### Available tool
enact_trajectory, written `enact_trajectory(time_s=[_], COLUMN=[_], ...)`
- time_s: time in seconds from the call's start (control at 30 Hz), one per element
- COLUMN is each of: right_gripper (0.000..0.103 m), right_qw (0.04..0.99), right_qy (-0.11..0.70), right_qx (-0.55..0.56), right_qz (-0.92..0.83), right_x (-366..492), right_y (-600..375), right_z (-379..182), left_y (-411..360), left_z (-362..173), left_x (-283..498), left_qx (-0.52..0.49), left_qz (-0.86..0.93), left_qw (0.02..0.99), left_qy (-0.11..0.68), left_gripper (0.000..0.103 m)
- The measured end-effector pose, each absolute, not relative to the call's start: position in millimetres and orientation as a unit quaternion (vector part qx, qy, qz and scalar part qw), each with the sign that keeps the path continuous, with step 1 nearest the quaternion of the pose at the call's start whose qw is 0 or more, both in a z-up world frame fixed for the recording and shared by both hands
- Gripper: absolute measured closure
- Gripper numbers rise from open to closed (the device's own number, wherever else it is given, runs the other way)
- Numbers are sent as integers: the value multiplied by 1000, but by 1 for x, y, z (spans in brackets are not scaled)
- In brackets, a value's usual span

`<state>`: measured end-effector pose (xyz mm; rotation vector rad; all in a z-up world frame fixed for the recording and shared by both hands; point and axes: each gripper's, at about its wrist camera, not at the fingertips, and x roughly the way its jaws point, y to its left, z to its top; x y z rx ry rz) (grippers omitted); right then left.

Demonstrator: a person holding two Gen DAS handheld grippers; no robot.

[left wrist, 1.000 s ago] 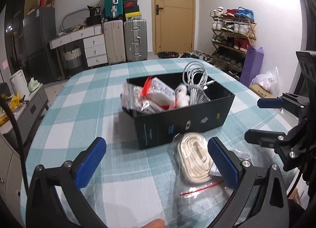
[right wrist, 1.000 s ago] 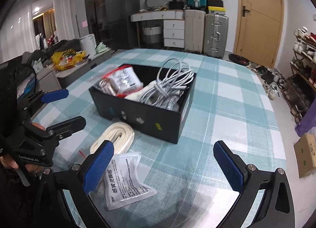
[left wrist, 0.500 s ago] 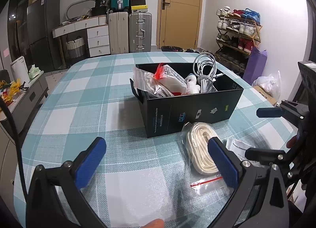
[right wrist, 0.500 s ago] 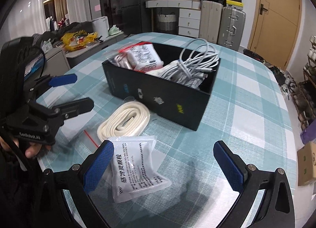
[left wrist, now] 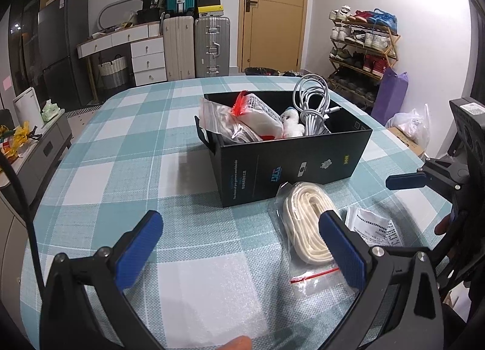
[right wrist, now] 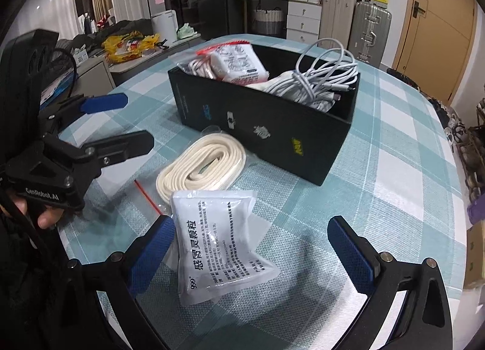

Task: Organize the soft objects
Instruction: 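Withdraw both tools from the box toward the rope bag and sachet, then grasp the white printed sachet with the right gripper while the left gripper grasps the rope bag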

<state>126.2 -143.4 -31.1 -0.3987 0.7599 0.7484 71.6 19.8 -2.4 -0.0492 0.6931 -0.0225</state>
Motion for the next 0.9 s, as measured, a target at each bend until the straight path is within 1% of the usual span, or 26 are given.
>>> enact_trajectory(time_s=[0.4,0.77,0.83,0.9], right_gripper=[1,1,3,10], right_qw=[847,853,855,855], right_qy=[374,369,370,371], right_qx=[-185,-183,-184,-182], right_qz=[330,319,314,313], right_x=[139,142,143,144], right_y=[-143,-143,-144,-146], right_z=[-40,-42,-42,-43], left_y=[20,20,20,19], left_z=[-4,-6,-6,-6], left_x=[72,73,73,73], left_qx=[-23,-21,-21,-21], left_qz=[-11,-11,-11,-10], left_qw=[940,938,938,938], left_qy=[341,345,345,345], left_gripper=[0,0,0,0])
